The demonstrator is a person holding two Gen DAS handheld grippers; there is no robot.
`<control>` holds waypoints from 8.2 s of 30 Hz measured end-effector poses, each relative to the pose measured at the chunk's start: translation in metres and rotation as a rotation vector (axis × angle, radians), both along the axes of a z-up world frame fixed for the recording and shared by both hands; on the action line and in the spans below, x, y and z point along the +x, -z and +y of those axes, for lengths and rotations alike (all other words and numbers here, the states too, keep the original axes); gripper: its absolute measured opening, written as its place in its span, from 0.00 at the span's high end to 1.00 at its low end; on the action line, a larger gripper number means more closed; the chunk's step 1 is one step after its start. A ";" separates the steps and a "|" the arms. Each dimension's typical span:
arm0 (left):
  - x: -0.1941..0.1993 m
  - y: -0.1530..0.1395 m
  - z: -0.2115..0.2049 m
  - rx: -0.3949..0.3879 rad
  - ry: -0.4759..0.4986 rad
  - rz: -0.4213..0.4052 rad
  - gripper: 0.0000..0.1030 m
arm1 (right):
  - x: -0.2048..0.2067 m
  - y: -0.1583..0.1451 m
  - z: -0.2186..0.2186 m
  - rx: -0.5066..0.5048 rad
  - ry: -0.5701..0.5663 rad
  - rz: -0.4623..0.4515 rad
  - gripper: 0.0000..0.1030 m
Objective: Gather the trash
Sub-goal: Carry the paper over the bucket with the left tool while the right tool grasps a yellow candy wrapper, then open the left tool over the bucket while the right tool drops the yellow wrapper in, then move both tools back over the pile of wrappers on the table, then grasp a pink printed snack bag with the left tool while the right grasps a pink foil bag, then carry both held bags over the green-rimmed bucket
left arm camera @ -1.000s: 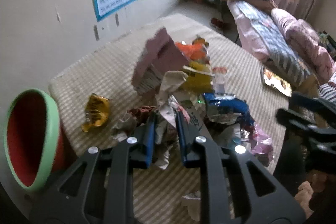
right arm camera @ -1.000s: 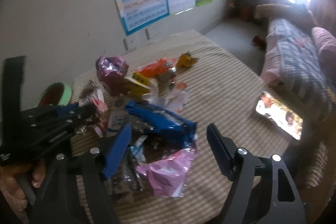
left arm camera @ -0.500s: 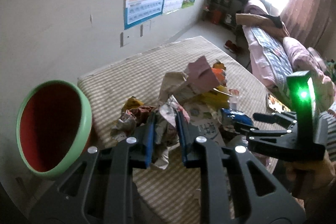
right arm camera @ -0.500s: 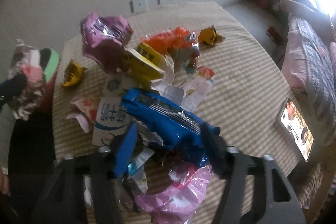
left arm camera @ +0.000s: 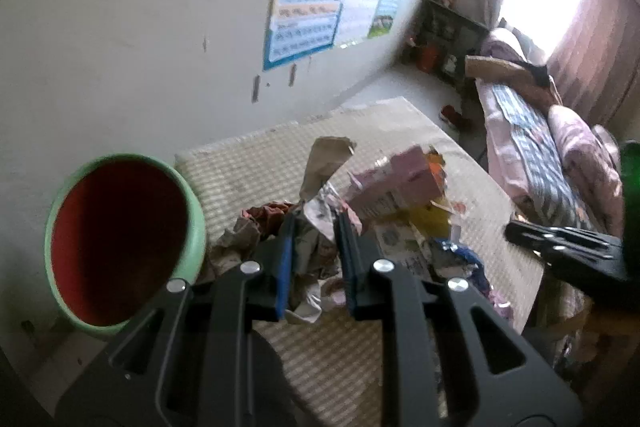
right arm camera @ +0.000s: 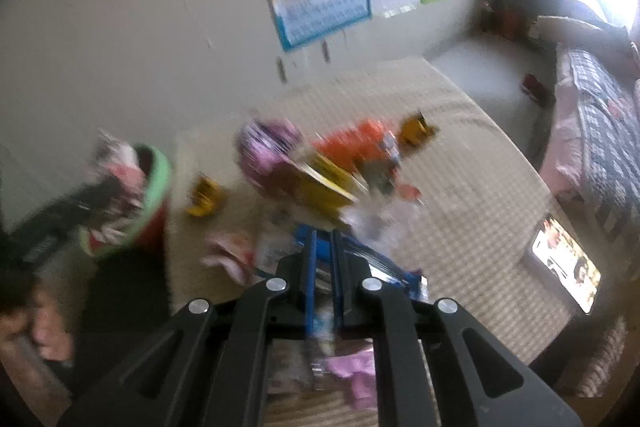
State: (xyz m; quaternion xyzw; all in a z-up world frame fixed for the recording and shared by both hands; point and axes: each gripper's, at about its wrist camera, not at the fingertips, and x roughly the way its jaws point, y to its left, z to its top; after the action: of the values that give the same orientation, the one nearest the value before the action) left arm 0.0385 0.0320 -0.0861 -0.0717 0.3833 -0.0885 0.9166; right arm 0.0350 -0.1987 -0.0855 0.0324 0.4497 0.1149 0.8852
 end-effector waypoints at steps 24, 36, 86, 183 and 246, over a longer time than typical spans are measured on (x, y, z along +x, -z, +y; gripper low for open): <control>-0.003 0.001 0.112 -0.016 -0.222 -0.007 0.80 | 0.019 0.026 0.019 -0.161 -0.040 0.099 0.52; -0.007 0.001 0.132 -0.027 -0.278 -0.015 0.80 | 0.076 0.060 0.172 -0.064 -0.261 0.129 0.53; -0.014 0.006 0.186 -0.023 -0.489 -0.052 0.35 | 0.070 -0.010 0.233 0.218 -0.372 0.014 0.36; 0.152 0.091 -0.093 0.054 0.208 0.114 0.59 | -0.052 -0.008 -0.054 0.125 0.186 -0.111 0.74; -0.024 0.028 0.193 0.004 -0.460 0.053 0.59 | 0.000 -0.007 0.214 0.102 -0.418 -0.067 0.71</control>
State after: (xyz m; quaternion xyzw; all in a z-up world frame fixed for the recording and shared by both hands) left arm 0.0148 0.2250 -0.1141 -0.1577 0.3808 0.1253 0.9025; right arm 0.0347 0.0157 -0.0786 -0.0207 0.4107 0.3197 0.8536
